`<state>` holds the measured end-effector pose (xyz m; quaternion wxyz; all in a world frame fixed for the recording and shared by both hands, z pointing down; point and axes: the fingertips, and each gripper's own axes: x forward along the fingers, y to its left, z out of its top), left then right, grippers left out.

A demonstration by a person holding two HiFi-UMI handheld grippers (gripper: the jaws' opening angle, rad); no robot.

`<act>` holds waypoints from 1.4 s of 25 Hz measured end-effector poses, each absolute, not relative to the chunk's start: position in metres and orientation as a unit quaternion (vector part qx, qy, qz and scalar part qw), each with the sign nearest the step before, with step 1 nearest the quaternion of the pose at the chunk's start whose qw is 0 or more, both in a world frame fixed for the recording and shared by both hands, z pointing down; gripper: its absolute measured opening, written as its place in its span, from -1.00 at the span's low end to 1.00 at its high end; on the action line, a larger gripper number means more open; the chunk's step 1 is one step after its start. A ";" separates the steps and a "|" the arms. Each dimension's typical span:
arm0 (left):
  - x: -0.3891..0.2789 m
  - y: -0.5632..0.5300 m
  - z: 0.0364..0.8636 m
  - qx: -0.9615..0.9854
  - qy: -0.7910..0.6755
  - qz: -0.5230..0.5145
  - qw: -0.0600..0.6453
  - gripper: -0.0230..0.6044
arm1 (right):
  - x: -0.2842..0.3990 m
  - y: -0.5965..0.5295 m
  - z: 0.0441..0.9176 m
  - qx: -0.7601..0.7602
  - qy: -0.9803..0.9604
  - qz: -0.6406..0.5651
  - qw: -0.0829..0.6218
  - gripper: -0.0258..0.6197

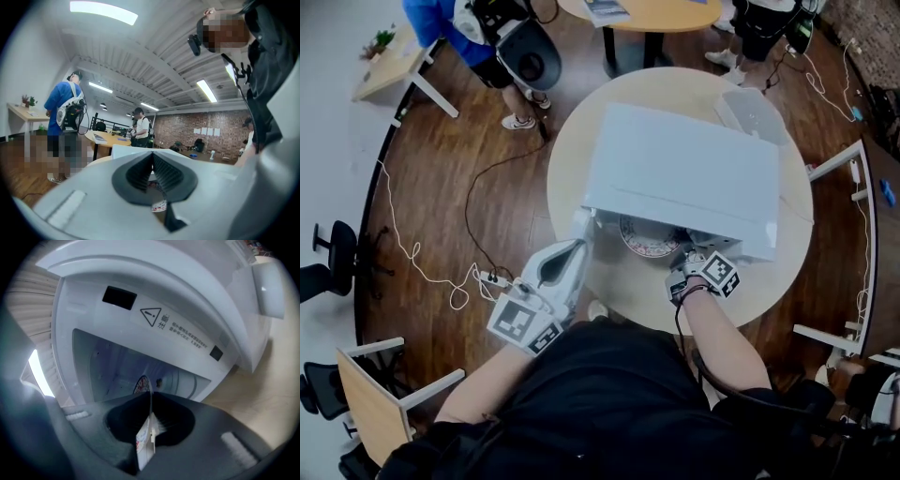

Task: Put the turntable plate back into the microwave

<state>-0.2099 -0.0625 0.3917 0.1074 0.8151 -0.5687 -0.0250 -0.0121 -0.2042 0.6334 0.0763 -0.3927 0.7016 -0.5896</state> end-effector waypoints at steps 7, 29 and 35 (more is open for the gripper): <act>-0.206 -0.058 0.392 0.813 -0.572 -0.020 0.105 -0.91 | -0.016 -0.214 0.637 -0.403 0.700 -0.584 0.079 -0.85; -0.225 -0.042 0.397 0.806 -0.580 -0.005 0.119 -0.91 | -0.033 -0.233 0.651 -0.429 0.687 -0.575 0.115 -0.85; -0.216 -0.044 0.401 0.808 -0.576 -0.006 0.126 -0.91 | -0.030 -0.232 0.650 -0.439 0.678 -0.579 0.108 -0.85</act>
